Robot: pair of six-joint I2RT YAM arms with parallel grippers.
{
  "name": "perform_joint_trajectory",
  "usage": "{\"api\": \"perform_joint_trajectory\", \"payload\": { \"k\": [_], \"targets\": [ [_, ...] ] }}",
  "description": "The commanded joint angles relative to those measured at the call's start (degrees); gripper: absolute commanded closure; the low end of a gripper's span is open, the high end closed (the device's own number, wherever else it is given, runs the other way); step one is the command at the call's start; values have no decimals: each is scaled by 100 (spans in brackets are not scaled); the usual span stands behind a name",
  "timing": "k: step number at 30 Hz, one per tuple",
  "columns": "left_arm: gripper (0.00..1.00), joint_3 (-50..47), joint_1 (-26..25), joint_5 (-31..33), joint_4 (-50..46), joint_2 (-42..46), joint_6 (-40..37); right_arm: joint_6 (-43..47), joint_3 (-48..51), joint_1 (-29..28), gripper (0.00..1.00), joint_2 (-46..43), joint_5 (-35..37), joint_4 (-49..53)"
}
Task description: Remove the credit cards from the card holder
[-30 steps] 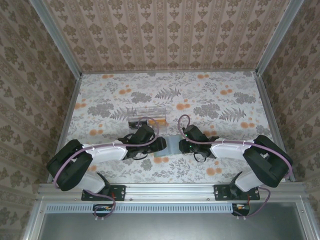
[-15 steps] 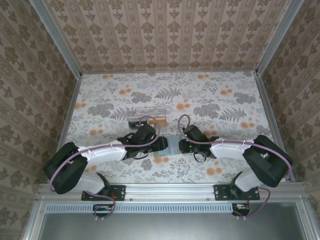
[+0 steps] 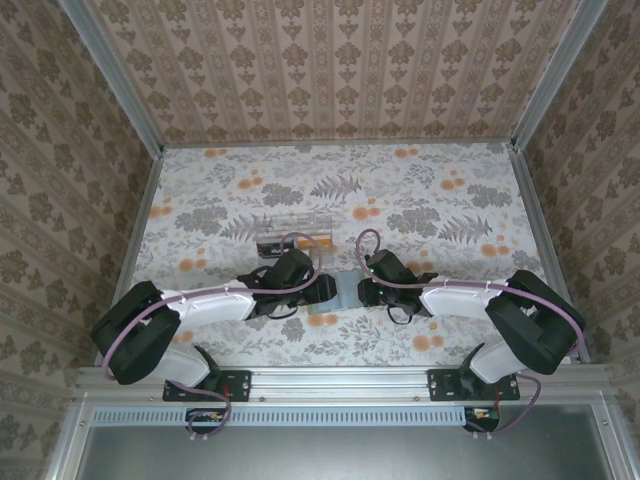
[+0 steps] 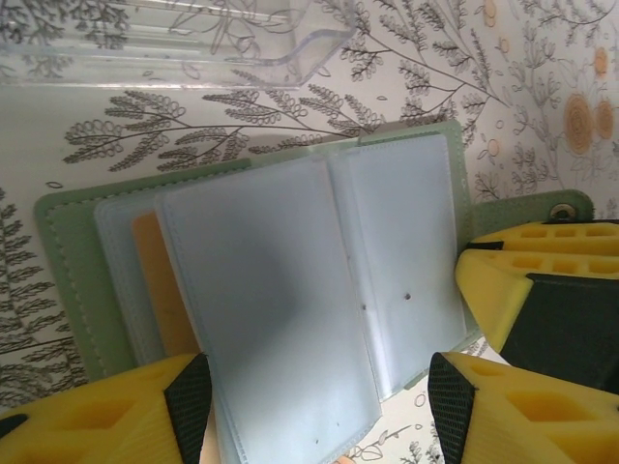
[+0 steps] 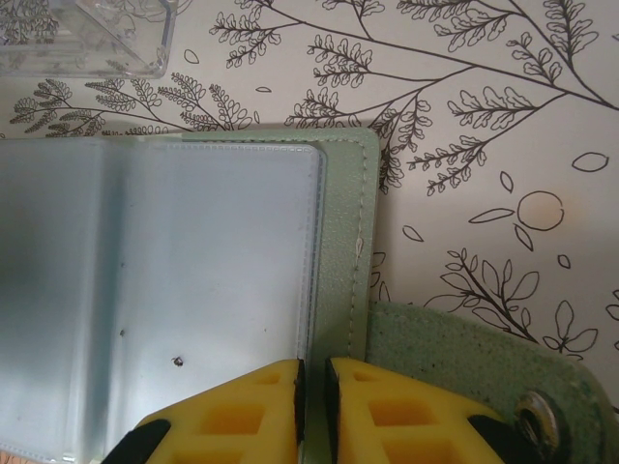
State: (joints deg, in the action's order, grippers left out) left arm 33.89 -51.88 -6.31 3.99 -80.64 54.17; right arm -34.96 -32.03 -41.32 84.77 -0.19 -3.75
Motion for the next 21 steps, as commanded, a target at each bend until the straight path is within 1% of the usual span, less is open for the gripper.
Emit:
{"api": "perform_joint_trajectory", "payload": {
  "k": [1,15,21],
  "targets": [
    [36,124,-69,-209,383,43,-150,-108,91,-53,81,145,80,181],
    [35,398,-208,-404,554,-202,-301,-126,127,-60,81,101,137,207],
    [35,693,-250,-558,646,-494,-355,-151,151,-60,81,72,154,206]
  ]
}}
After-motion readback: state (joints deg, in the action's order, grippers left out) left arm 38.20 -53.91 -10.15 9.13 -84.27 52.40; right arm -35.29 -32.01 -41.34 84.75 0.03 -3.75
